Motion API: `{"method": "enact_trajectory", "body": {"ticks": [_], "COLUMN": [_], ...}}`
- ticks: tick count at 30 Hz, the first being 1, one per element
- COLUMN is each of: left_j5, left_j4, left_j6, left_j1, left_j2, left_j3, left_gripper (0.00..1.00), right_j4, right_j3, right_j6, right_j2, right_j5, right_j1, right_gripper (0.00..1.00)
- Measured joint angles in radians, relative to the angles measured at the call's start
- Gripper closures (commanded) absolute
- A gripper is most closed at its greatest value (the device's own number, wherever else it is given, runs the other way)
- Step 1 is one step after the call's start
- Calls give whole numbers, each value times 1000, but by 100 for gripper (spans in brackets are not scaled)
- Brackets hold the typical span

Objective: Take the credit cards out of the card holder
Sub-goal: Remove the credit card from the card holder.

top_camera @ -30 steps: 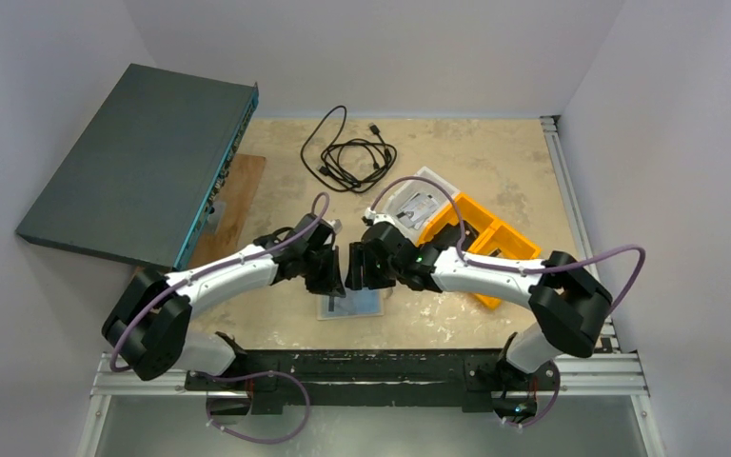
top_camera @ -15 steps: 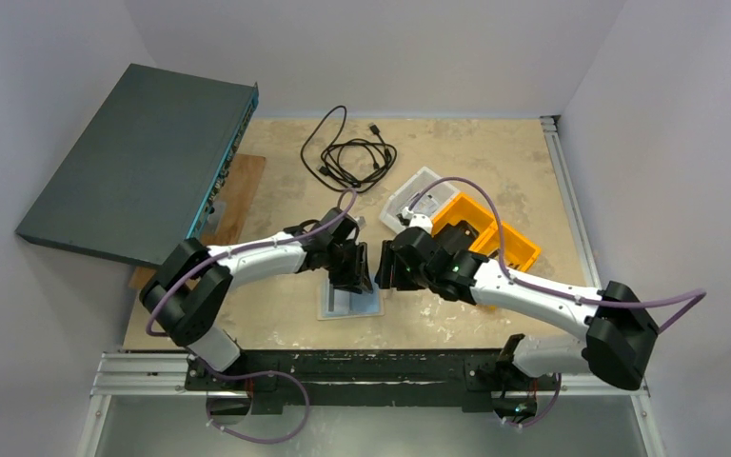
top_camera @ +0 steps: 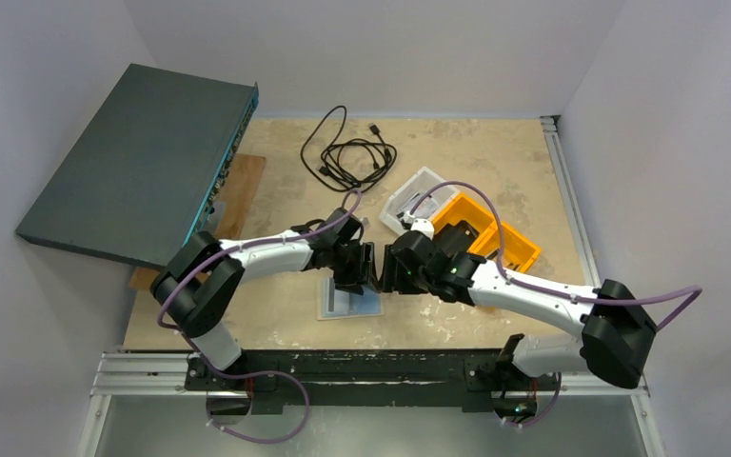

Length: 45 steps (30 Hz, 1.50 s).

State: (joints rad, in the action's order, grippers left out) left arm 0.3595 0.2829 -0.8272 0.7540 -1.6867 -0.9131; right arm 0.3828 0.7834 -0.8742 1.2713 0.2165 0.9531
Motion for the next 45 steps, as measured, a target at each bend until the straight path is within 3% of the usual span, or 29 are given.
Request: {"method": "enact_trajectory", "body": {"ticks": [8,14,23,26,45], "left_j5": [-158,-234,-236,-233,-200], "left_j4": [200,268,290,279,184], "left_j6": [35,64,89,91,88], "left_j1": [-33,-137,-158,-158,-159], "left_j2": [226,380,362,342,230], "left_j3": [2,69,126,126,169], "left_gripper": [49,64,91,95,100], "right_j4": [-61,-181,-325,-359,-489], "right_j3": [17,71,101,101,58], "right_j6": [17,31,30,29,0], "right_j2": [87,202,402,435,470], "right_j5": [-75,-188,-342,-371,-446], "right_j1": [0,0,-4,-10,-57], "right_gripper": [52,57,63,64,65]}}
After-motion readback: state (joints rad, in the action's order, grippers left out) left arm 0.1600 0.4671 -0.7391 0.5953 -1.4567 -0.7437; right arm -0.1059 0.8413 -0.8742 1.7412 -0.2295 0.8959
